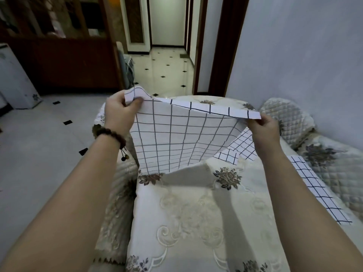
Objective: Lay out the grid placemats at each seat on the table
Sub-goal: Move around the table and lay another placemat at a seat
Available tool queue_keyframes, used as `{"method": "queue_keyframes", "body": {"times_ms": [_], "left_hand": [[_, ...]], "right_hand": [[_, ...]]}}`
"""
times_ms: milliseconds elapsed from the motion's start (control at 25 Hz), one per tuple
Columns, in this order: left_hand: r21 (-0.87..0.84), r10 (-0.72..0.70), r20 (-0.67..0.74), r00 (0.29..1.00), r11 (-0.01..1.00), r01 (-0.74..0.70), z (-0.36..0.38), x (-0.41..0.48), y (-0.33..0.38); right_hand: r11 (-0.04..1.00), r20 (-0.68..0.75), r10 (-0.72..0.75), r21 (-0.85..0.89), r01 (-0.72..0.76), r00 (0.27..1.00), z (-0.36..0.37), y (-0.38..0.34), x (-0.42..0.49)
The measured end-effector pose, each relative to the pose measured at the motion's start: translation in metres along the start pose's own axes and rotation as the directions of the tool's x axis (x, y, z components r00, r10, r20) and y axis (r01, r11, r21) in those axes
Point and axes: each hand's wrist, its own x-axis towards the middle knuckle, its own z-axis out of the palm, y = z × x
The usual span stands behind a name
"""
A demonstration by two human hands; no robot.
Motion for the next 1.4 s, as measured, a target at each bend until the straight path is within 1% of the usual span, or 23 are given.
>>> {"method": "queue_keyframes", "body": {"times_ms": [200, 440, 640, 760, 840, 960, 1080, 1160, 1200, 1240, 1320, 1400], "left_hand": [[-0.009, 0.047, -0.06, 0.997, 0.999, -0.048, -0.016, 0.001, 0.027], [-0.111, 0.101, -0.067, 0.993, 0.988, -0.108, -0.025, 0.0, 0.052], [-0.158, 0.075, -0.062, 0.995, 0.984, -0.084, -0.026, 0.009, 0.065], [-0.124, 0.099, -0.06, 0.993, 0.987, -0.106, -0.023, 0.024, 0.071], [-0.074, 0.081, -0.027, 0.996, 0.994, -0.083, -0.019, 0.037, 0.068], [0.021, 0.036, 0.02, 0.999, 0.999, -0.036, -0.011, 0.055, 0.053], [0.197, -0.002, 0.031, 1.0, 0.98, -0.005, 0.0, 0.062, 0.028], [0.22, -0.075, 0.059, 0.995, 0.974, 0.06, 0.01, 0.065, 0.008], [0.207, -0.12, 0.077, 0.99, 0.973, 0.102, 0.017, 0.069, -0.004], [0.178, -0.17, 0.093, 0.981, 0.972, 0.151, 0.021, 0.07, -0.013], [0.085, -0.294, 0.125, 0.948, 0.955, 0.285, 0.029, 0.075, -0.035], [0.012, -0.387, 0.161, 0.908, 0.921, 0.39, 0.035, 0.079, -0.055]], "right_hand": [[0.992, 0.092, -0.114, 0.058, 0.109, 0.989, -0.015, -0.043, 0.002], [0.973, 0.086, -0.232, 0.041, 0.229, 0.969, -0.024, -0.081, 0.0], [0.973, 0.071, -0.226, 0.068, 0.222, 0.971, -0.025, -0.095, 0.012], [0.975, 0.045, -0.222, 0.031, 0.22, 0.974, -0.024, -0.1, 0.024], [0.974, 0.021, -0.227, -0.003, 0.227, 0.974, -0.021, -0.101, 0.035], [0.962, 0.016, -0.216, -0.165, 0.216, 0.976, -0.017, -0.087, 0.055], [0.929, 0.019, -0.161, -0.335, 0.158, 0.987, -0.016, -0.057, 0.076], [0.906, 0.017, -0.072, -0.417, 0.072, 0.997, -0.012, -0.036, 0.085], [0.908, 0.016, -0.013, -0.419, 0.018, 1.0, -0.009, -0.026, 0.089], [0.921, 0.022, 0.055, -0.387, -0.042, 0.998, -0.007, -0.018, 0.09], [0.947, 0.068, 0.214, -0.26, -0.19, 0.975, -0.002, -0.001, 0.091], [0.939, 0.102, 0.319, -0.165, -0.3, 0.942, 0.001, 0.017, 0.091]]}}
